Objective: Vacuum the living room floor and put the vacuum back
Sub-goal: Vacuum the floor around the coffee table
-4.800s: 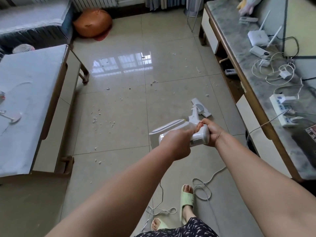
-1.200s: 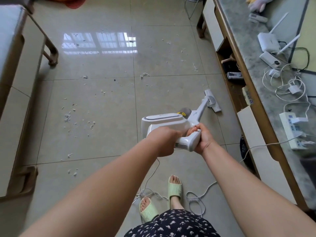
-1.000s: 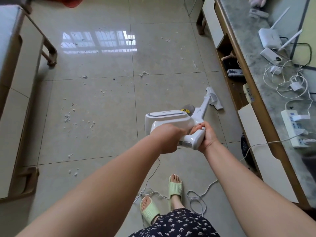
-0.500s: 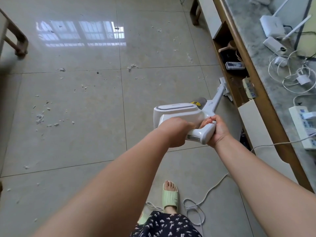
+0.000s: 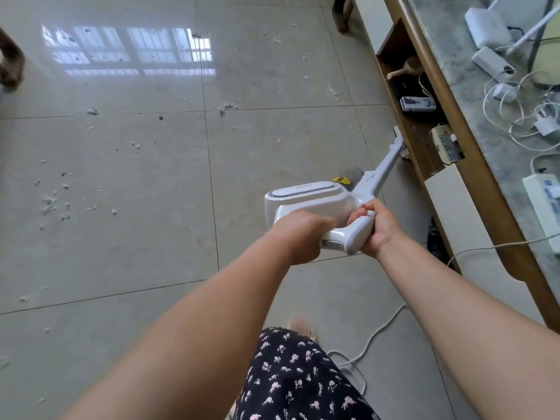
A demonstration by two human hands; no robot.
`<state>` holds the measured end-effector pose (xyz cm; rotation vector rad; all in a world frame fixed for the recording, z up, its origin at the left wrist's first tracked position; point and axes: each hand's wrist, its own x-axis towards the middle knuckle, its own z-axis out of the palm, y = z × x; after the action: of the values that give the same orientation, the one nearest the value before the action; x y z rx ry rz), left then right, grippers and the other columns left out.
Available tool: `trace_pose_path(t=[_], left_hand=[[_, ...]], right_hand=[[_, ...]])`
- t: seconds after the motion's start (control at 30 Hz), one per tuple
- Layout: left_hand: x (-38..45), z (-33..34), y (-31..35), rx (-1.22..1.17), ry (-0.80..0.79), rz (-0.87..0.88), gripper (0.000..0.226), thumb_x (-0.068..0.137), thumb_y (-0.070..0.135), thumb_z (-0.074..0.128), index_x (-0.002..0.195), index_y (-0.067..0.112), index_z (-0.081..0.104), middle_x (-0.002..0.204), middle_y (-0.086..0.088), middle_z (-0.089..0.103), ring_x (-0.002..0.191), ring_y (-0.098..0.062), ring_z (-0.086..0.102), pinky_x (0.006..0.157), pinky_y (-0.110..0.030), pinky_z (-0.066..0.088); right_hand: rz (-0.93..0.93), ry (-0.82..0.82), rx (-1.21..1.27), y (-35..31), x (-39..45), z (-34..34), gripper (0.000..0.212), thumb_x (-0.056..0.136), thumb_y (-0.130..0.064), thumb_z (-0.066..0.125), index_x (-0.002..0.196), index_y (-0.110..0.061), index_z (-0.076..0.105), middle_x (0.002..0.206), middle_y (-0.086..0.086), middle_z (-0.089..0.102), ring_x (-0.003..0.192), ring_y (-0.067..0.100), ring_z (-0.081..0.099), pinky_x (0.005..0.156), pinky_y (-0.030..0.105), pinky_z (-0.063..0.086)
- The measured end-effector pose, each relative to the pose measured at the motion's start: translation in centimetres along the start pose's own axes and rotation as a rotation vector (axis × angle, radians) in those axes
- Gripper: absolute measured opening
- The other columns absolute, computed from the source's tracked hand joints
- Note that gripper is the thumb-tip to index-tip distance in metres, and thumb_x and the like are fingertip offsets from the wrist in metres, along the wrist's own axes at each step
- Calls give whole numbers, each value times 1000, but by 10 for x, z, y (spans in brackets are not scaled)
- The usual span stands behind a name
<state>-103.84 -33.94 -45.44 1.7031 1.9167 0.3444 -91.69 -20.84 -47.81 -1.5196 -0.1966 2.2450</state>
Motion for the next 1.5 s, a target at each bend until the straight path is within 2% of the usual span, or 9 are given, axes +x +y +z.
trace_pose_path(t=[0.27, 0.53, 0.63, 0.67, 0.73, 0.8, 0.97, 1.1, 1.5], left_hand=[[-34, -67, 26, 56, -34, -15, 42, 81, 7, 53, 118, 26, 59, 94, -1, 64, 80, -24, 49, 65, -29, 36], [-128, -139, 51, 125, -49, -110, 35, 80, 7, 52, 108, 25, 59, 84, 4, 55, 79, -23, 50, 64, -27, 34], [-158, -164, 71, 145, -62, -135, 35, 80, 7, 53, 108, 26, 59, 91, 1, 62, 80, -22, 50, 65, -27, 35], [-166, -172, 80, 158, -59, -133, 36, 80, 7, 53, 110, 27, 59, 93, 1, 63, 80, -21, 49, 65, -27, 35], [-178, -188, 95, 184, -60, -135, 35, 80, 7, 52, 109, 25, 59, 92, 1, 62, 83, -23, 53, 64, -27, 34], [-181, -196, 108, 205, -63, -140, 32, 80, 7, 52, 106, 24, 59, 93, 0, 64, 86, -25, 56, 64, -28, 34], [-167, -195, 144, 201, -77, -132, 39, 79, 8, 53, 114, 25, 59, 94, -2, 66, 85, -28, 60, 64, -32, 45], [-143, -189, 162, 189, -72, -120, 47, 80, 6, 53, 122, 26, 55, 96, -4, 66, 87, -29, 60, 72, -37, 53], [-47, -215, 186, 219, -68, -140, 36, 83, 8, 53, 114, 24, 58, 103, -5, 66, 95, -31, 60, 73, -34, 48]], right_hand=[[67, -73, 56, -2, -58, 34, 17, 62, -7, 49, 61, -17, 35, 46, -7, 41, 36, 5, 41, 44, 13, 43], [193, -146, 85, 44, -139, 75, 19, 64, -6, 51, 60, -17, 37, 45, -6, 43, 36, 6, 43, 45, 13, 45], [222, -173, 93, 54, -171, 84, 21, 62, -4, 53, 61, -18, 37, 46, -6, 43, 36, 6, 44, 45, 14, 46], [220, -187, 101, 55, -180, 86, 27, 58, -1, 59, 61, -18, 38, 46, -6, 44, 36, 7, 44, 44, 14, 46], [224, -237, 137, 55, -196, 87, 52, 31, 14, 74, 57, -16, 41, 46, -5, 45, 35, 8, 45, 42, 16, 46], [239, -275, 185, 50, -203, 84, 71, 8, 20, 76, 58, -16, 41, 47, -5, 46, 36, 8, 47, 40, 18, 46], [233, -294, 203, 20, -213, 64, 82, 6, 17, 80, 65, -20, 37, 48, -7, 45, 37, 6, 46, 41, 17, 46], [201, -303, 180, -4, -210, 53, 83, 4, 15, 80, 65, -20, 35, 48, -6, 43, 36, 7, 46, 39, 19, 46], [242, -302, 207, -96, -174, 65, 63, 6, 18, 78, 51, -12, 45, 49, -5, 45, 38, 6, 47, 42, 18, 48]])
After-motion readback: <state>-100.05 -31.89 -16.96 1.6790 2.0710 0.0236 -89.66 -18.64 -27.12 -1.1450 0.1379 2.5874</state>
